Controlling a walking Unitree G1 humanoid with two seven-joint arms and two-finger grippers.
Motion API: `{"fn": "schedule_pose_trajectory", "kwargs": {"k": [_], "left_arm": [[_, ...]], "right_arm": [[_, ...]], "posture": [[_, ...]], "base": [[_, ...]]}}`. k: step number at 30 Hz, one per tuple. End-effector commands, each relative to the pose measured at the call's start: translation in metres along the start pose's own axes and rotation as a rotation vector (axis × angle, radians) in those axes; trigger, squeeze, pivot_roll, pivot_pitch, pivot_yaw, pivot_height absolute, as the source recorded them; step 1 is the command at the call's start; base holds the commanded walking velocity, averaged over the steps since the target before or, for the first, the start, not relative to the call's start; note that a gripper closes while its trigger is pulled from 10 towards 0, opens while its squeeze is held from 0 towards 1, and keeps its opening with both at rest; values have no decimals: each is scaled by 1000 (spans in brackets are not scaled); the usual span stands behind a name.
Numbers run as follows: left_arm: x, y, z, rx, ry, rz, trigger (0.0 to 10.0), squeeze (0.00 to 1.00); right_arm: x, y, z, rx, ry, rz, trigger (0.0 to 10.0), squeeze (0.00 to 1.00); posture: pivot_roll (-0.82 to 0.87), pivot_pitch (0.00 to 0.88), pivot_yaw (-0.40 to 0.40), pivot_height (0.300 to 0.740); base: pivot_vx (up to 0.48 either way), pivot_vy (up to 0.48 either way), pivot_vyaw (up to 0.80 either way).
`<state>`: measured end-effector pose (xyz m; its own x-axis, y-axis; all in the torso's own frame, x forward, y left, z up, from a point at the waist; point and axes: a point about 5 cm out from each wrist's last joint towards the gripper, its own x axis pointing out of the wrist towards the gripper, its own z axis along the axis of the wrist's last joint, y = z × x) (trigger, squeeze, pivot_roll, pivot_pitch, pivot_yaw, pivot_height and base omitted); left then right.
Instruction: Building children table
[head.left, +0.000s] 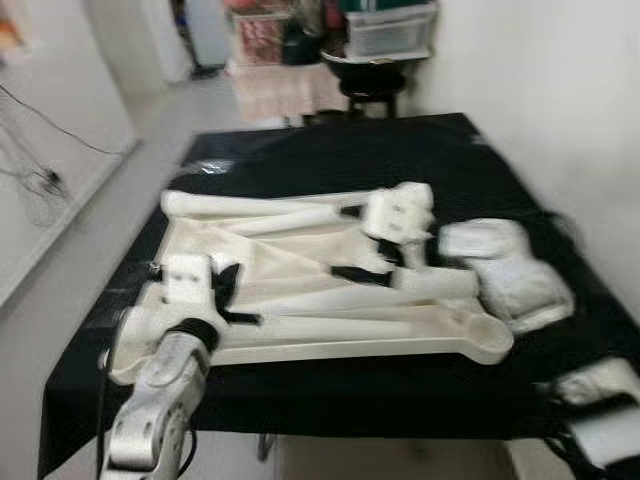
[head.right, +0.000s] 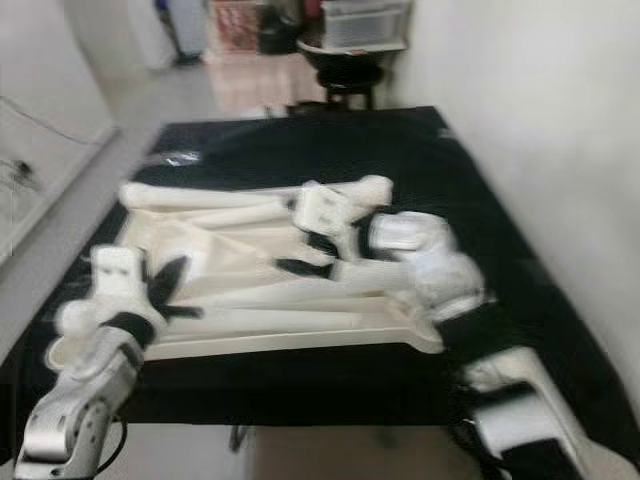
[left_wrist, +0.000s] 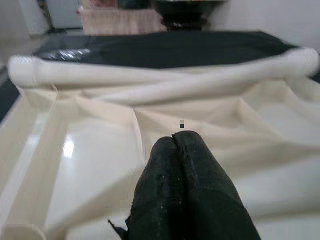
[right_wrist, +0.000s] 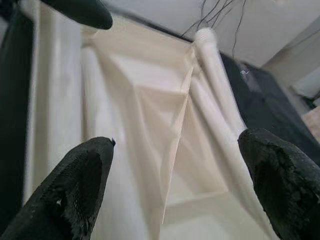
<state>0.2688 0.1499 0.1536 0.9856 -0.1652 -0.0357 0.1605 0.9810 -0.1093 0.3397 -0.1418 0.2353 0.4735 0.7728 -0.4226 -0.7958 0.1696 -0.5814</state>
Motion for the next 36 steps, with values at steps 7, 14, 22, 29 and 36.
{"fn": "schedule_pose_trajectory", "kwargs": {"k": [7,14,22,29,36], "left_arm": [[-18,-15,-25,4,212,-153,10000,0],[-19,-19,-31,-24,256,-185,10000,0],[-15,-19,-24,-26,242,-179,10000,0],[-13,-18,-20,-40,223,-147,10000,0],[-12,-18,-19,-58,220,-127,10000,0]], "right_arm": [[-7,8,-1,-86,283,308,10000,0],[-8,0,-12,-107,441,310,10000,0],[1,-22,-20,-130,662,201,10000,0],[15,-26,-18,-156,719,210,10000,0],[34,-25,-28,-234,855,225,10000,0]], "posture": [[-73,0,37,740],[-74,0,33,740],[-80,0,24,740],[-82,0,17,740],[-83,0,7,740]], "base": [[0,0,0],[0,0,0],[0,0,0],[0,0,0],[0,0,0]]}}
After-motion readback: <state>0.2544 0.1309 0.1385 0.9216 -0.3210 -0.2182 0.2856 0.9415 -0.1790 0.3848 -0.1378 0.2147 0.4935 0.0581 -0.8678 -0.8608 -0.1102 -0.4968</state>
